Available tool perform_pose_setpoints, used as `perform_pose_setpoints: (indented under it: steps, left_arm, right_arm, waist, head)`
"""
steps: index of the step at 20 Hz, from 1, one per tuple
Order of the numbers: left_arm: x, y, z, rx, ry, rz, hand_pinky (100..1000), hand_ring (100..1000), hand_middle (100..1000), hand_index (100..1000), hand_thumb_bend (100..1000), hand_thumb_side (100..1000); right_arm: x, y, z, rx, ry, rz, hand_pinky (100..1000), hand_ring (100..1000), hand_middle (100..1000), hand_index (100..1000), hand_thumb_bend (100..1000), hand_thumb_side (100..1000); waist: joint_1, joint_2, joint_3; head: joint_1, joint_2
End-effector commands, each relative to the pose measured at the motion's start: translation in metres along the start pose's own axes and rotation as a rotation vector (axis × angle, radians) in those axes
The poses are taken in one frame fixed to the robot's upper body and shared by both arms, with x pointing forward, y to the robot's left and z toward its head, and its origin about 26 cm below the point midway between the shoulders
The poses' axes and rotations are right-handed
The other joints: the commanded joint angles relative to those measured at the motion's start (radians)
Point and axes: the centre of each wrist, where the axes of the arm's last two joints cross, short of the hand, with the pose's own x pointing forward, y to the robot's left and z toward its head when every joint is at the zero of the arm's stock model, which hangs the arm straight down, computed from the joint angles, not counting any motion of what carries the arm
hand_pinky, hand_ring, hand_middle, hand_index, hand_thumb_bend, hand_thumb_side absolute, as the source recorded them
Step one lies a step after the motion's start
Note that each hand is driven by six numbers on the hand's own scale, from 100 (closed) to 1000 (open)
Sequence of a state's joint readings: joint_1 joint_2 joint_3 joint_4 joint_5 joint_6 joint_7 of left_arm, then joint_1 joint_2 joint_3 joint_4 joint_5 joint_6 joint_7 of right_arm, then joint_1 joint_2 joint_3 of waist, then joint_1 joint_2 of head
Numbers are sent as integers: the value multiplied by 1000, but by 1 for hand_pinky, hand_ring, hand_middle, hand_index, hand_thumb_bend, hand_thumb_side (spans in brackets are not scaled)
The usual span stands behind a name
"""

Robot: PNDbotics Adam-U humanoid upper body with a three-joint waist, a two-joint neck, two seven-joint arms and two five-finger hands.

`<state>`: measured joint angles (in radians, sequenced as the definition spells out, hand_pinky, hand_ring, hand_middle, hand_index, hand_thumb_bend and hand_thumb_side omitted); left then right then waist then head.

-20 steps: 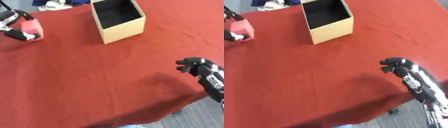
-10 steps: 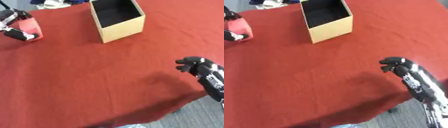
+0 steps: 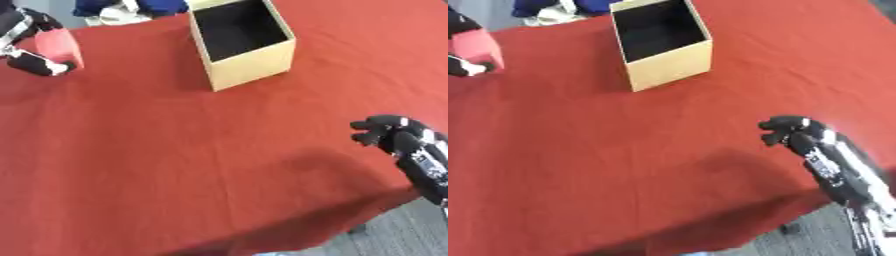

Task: Pick up objects on the table and place them in the box.

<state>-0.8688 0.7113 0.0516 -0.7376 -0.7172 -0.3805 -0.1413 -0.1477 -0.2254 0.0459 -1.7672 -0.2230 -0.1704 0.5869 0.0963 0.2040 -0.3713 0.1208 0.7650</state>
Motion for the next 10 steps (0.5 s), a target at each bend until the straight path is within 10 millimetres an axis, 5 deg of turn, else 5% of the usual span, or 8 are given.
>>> perform_pose_setpoints:
  steps: [1,10]
  left_arm:
    - [8,27,-3,53,-57,-14,814,753,326,724,432,147]
    - [52,38,-24,84,-215,50,820,756,330,725,397,140]
  right_arm:
    - [3,-1,0,7,-4,0,842,879,566,821,100,635]
    - [1,2,0,19,0,-24,842,879,566,821,100,632]
  waist:
    - [-9,-28,7]
    - [-17,-59,6]
  head:
    - [14,5]
    - [142,5]
